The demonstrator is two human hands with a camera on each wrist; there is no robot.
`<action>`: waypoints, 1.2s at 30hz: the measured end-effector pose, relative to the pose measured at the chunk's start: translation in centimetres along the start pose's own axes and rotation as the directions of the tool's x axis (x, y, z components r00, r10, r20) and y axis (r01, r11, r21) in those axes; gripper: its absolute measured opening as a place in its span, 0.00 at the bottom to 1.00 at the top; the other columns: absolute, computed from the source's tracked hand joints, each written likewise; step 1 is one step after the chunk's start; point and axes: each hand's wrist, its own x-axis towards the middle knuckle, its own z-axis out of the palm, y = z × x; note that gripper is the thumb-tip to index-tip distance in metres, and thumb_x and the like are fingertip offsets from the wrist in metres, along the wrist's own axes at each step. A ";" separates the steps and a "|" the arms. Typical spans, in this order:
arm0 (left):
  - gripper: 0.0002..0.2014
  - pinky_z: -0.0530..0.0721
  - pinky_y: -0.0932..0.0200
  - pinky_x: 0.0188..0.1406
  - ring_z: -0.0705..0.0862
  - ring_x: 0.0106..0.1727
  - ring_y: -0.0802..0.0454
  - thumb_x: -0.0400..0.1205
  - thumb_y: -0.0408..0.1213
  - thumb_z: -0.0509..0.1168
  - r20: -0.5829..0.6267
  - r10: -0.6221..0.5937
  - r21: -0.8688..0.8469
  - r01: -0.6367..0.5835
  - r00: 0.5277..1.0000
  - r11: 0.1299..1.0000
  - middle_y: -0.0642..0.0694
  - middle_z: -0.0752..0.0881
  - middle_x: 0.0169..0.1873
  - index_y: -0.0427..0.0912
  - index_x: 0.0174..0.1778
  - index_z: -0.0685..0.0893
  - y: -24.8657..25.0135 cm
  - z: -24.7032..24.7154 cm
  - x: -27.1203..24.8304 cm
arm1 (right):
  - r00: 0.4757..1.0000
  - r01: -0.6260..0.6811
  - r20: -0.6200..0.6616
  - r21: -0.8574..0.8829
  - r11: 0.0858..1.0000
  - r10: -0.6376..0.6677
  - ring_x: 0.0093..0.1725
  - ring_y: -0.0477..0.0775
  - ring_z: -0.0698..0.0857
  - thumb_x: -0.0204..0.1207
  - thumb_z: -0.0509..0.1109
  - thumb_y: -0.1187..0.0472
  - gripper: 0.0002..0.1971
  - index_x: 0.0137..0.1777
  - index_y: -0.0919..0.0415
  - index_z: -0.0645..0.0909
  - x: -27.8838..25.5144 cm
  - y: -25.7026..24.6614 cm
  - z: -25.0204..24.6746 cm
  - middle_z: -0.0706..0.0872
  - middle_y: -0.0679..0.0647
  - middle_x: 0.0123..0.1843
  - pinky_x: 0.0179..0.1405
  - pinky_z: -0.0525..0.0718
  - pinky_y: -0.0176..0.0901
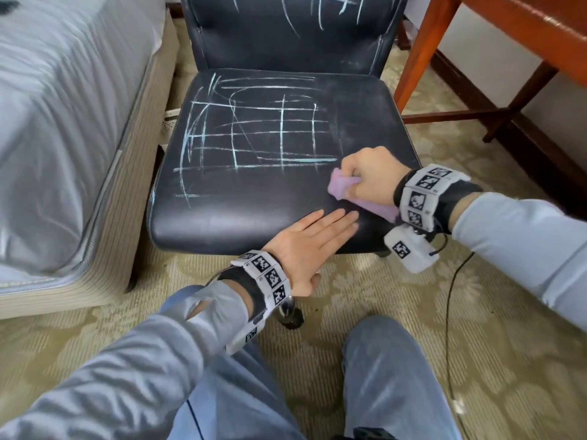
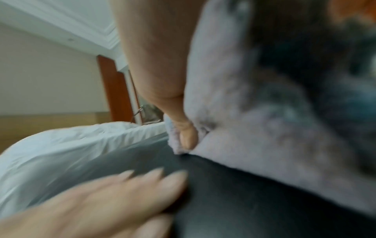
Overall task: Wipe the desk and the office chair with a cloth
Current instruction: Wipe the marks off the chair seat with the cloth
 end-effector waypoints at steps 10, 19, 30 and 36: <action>0.56 0.34 0.44 0.86 0.36 0.89 0.49 0.74 0.60 0.65 -0.035 -0.221 -0.129 0.215 0.975 0.968 0.49 0.37 0.89 0.45 0.89 0.38 -1.5 0.0 0.2 | 0.991 -0.115 -0.065 0.033 0.993 0.117 0.41 0.66 0.79 0.75 0.62 0.51 0.12 0.35 0.56 0.69 4.6 -3.3 -0.2 0.79 0.58 0.39 0.41 0.78 0.48; 0.57 0.34 0.50 0.85 0.32 0.87 0.52 0.78 0.61 0.64 -0.016 -0.024 -0.027 0.024 1.000 0.999 0.51 0.27 0.86 0.48 0.86 0.27 -5.1 -0.3 -0.1 | 0.952 -0.305 -0.042 -0.159 0.939 0.302 0.55 0.71 0.82 0.74 0.64 0.48 0.19 0.51 0.63 0.84 5.0 3.5 -4.2 0.85 0.65 0.55 0.57 0.84 0.53; 0.61 0.38 0.49 0.84 0.38 0.88 0.49 0.73 0.63 0.67 -0.055 -0.037 -0.011 0.036 0.998 0.999 0.49 0.33 0.88 0.46 0.88 0.31 -4.8 0.2 -0.2 | 0.996 -0.088 0.002 -0.052 0.995 0.088 0.44 0.69 0.81 0.61 0.54 0.44 0.27 0.47 0.61 0.85 6.0 -1.8 -3.3 0.85 0.62 0.44 0.43 0.80 0.48; 0.60 0.44 0.47 0.86 0.40 0.89 0.48 0.73 0.61 0.69 -0.070 -0.026 -0.050 0.023 0.997 0.998 0.49 0.32 0.88 0.46 0.88 0.33 -5.0 0.4 -0.2 | 0.993 -0.086 -0.081 -0.040 0.995 0.082 0.49 0.61 0.85 0.76 0.65 0.45 0.15 0.51 0.52 0.88 4.9 0.7 -2.7 0.85 0.50 0.44 0.53 0.79 0.43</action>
